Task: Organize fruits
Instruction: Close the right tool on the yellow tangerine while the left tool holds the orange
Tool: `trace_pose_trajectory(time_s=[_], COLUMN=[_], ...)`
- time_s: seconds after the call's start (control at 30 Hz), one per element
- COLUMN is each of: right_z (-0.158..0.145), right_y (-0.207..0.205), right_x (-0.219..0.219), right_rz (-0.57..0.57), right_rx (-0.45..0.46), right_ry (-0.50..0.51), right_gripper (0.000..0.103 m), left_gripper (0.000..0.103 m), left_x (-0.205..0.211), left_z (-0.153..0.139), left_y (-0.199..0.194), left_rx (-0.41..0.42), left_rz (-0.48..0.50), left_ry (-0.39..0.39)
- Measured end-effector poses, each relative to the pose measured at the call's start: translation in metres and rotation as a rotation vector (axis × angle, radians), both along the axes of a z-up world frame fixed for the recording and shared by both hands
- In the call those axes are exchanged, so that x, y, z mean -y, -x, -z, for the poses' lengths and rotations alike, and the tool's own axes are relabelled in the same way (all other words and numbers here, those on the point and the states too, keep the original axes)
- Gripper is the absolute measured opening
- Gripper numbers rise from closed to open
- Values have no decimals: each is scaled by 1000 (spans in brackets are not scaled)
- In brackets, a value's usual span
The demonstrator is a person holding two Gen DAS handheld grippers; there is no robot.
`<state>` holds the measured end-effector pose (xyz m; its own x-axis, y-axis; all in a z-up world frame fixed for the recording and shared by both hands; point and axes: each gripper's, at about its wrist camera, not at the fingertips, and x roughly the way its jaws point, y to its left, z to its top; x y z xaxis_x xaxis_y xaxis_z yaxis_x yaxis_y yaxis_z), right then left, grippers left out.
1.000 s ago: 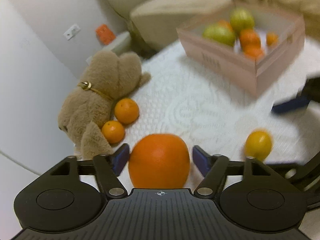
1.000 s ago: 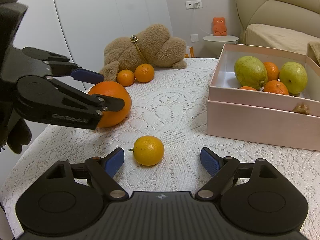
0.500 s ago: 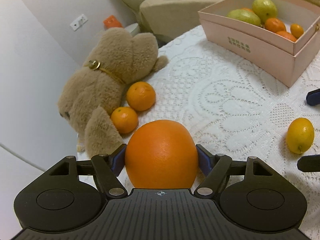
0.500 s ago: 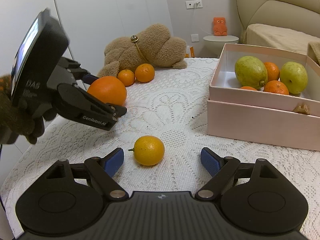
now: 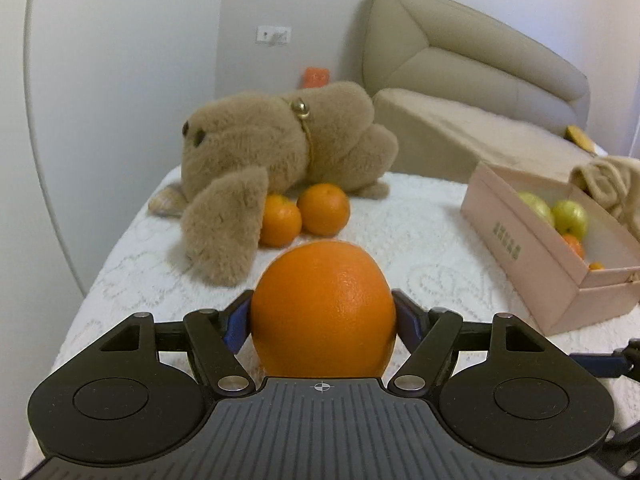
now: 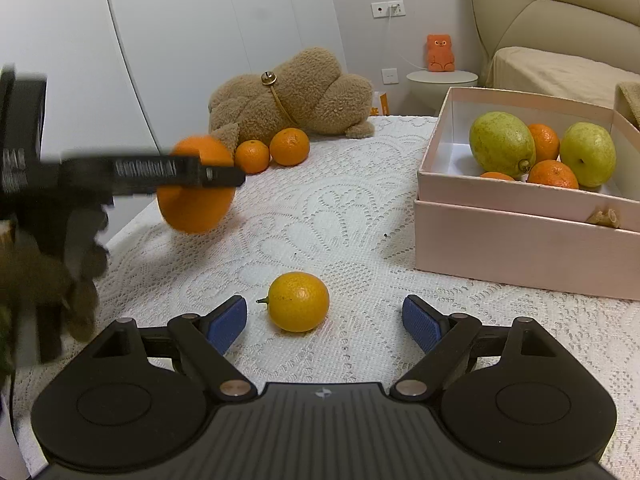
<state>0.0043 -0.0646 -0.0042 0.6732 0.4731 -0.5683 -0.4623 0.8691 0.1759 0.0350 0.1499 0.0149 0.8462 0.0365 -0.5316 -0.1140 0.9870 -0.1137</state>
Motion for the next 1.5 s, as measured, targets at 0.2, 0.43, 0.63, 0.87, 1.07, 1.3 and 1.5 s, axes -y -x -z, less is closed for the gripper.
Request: trace_pose_trajectory(time_s=[0.2, 0.43, 0.63, 0.87, 1.07, 1.3, 1.5], right_z=[1, 1, 0, -2, -4, -1, -6], right_y=[-2, -12, -10, -4, 8, 10, 9], right_x=[1, 10, 5, 5, 7, -7, -17], right_rz=[-13, -39, -52, -19, 16, 2, 36], right_rx=[-7, -71, -69, -55, -22, 7, 58], right_ry=[-17, -115, -80, -48, 41, 131, 200], right_gripper=[92, 103, 103, 101, 99, 98, 92], left_gripper=[77, 77, 77, 77, 77, 77, 77], left_x=[5, -14, -21, -14, -15, -15, -15], left_z=[2, 7, 9, 7, 7, 7, 7], left_y=[5, 6, 6, 9, 9, 9, 9], left_rx=[27, 43, 50, 57, 58, 58, 58], left_rz=[5, 6, 3, -1, -1, -1, -1], left_ry=[-26, 85, 101, 71, 83, 87, 86])
